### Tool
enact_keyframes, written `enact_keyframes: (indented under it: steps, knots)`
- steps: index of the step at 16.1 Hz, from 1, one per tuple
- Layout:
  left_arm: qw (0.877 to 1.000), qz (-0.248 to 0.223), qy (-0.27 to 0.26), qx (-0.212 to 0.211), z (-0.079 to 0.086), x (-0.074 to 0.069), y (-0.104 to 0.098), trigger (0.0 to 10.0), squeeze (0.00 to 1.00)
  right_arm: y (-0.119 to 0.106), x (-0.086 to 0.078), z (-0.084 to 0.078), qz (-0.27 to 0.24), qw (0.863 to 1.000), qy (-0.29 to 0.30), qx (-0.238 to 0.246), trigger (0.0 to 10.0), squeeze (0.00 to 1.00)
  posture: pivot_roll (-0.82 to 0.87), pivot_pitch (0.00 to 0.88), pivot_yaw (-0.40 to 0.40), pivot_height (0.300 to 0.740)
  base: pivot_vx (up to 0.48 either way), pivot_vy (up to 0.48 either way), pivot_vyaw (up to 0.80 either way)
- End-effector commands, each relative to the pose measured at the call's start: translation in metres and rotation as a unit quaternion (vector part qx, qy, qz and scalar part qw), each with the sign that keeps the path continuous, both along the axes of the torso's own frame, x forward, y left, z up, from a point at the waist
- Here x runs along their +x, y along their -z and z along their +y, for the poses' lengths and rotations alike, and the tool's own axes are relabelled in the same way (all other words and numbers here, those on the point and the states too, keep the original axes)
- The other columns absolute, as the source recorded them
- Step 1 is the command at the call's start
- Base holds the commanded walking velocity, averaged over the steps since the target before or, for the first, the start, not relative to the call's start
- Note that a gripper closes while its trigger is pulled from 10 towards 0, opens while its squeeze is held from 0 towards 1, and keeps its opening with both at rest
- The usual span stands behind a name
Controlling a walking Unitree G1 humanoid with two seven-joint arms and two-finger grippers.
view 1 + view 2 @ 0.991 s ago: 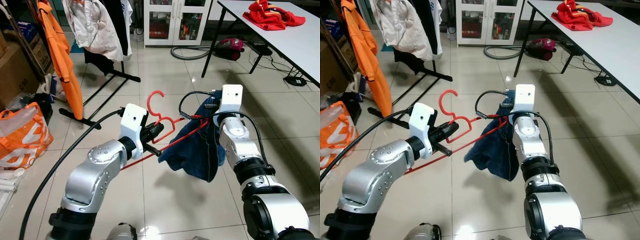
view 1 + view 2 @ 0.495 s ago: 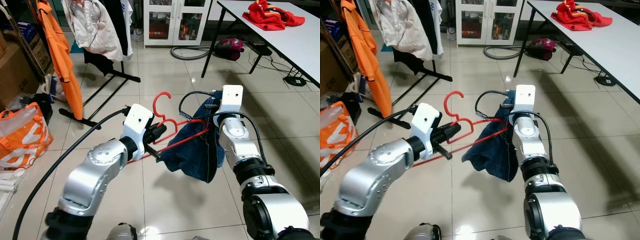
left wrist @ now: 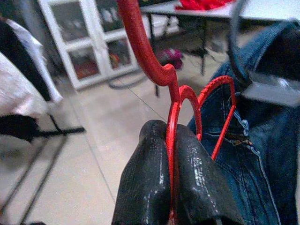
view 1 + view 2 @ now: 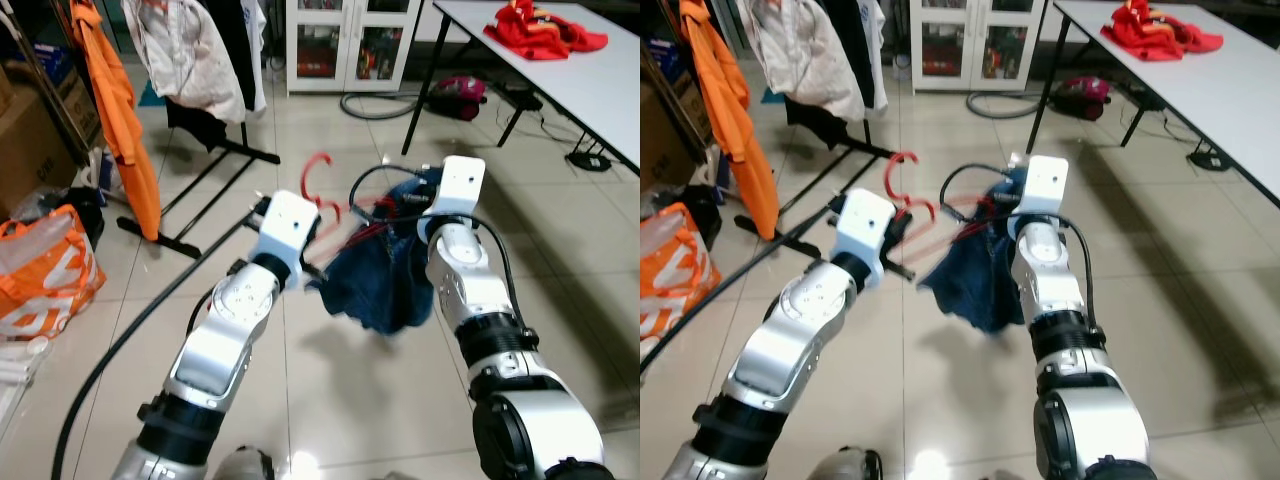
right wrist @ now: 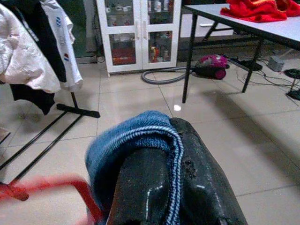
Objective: Hang hanger
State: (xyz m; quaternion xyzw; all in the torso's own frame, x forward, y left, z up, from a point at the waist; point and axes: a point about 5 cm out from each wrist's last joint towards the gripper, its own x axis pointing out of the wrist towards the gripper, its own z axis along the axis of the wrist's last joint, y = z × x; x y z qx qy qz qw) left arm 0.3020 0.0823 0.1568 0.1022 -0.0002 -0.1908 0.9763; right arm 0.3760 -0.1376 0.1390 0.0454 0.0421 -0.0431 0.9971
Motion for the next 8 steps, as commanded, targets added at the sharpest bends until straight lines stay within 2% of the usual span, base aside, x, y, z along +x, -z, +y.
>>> enact_keyframes:
  steps: [1,2,4,8]
  knots:
    - [0.999,-0.032,-0.013,-0.009,0.000,0.005,-0.012,10.0,0.00,-0.005,-0.001,-0.004,-0.008,1.000,0.011,0.010,10.0,0.00,0.03,0.055,-0.047,0.740,0.000,0.000,0.00]
    - [0.998,-0.052,-0.012,-0.039,-0.003,0.004,-0.019,10.0,0.00,-0.004,-0.002,-0.008,0.001,1.000,0.023,0.017,10.0,0.00,0.03,0.056,-0.049,0.740,0.000,0.000,0.00]
    - [0.995,-0.053,0.024,-0.077,-0.014,0.000,-0.023,10.0,0.00,-0.003,-0.003,-0.008,0.010,0.999,0.030,0.025,10.0,0.00,0.03,0.057,-0.051,0.740,0.000,0.000,0.00]
    - [0.991,-0.048,0.075,-0.101,-0.021,-0.008,-0.019,10.0,0.00,-0.007,-0.003,0.007,0.016,0.999,-0.004,0.043,10.0,0.00,0.04,0.061,-0.056,0.740,0.000,0.000,0.00]
